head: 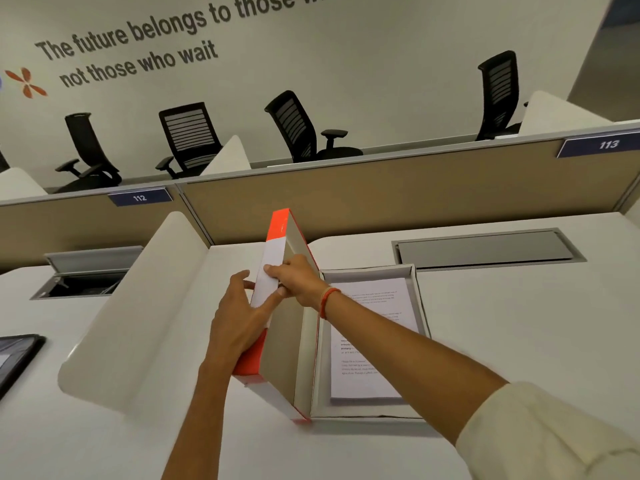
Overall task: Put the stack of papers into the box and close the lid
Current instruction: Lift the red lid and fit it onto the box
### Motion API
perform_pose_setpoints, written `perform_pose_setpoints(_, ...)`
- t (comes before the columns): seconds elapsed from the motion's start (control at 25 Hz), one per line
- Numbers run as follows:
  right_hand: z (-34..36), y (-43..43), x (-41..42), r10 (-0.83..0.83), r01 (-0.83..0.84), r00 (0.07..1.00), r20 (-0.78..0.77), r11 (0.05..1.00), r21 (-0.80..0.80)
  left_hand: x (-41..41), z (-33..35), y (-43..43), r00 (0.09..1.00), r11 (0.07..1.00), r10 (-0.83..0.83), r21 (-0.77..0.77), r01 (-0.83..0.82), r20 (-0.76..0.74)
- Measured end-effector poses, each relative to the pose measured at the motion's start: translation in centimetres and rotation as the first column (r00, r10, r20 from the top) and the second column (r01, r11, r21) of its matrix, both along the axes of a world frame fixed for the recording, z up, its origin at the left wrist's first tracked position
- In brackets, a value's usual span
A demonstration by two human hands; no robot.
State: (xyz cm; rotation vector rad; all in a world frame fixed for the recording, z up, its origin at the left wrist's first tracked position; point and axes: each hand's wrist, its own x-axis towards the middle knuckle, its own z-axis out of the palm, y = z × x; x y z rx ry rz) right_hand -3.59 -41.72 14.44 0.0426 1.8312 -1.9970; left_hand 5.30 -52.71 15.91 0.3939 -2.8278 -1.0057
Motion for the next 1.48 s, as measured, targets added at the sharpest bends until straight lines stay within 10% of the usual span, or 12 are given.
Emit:
perform_pose_setpoints(0.24,1.5,2.1,0.4,-0.082,0.081,0.994,0.074,0.996,0.021,-2.0,-3.6,-1.8,0.987,0.87,0.117,0.469,-0.154,0.107)
perform_pose_setpoints(0.8,1.3,13.0,2.0,-0.016,0.052,0.982,0.189,0.981,-0.188,-2.6,-13.7,-2.3,0.844,0.485,-0.144,0.78,-0.395,0.517)
perform_pose_setpoints(1.48,-7.2,22.7,3.3,-0.273,0.381,0.924,-0.268,0.711,0.591,-4.3,-13.1,5.8,0.997,0.974,-0.018,0.225,0.002,0.071)
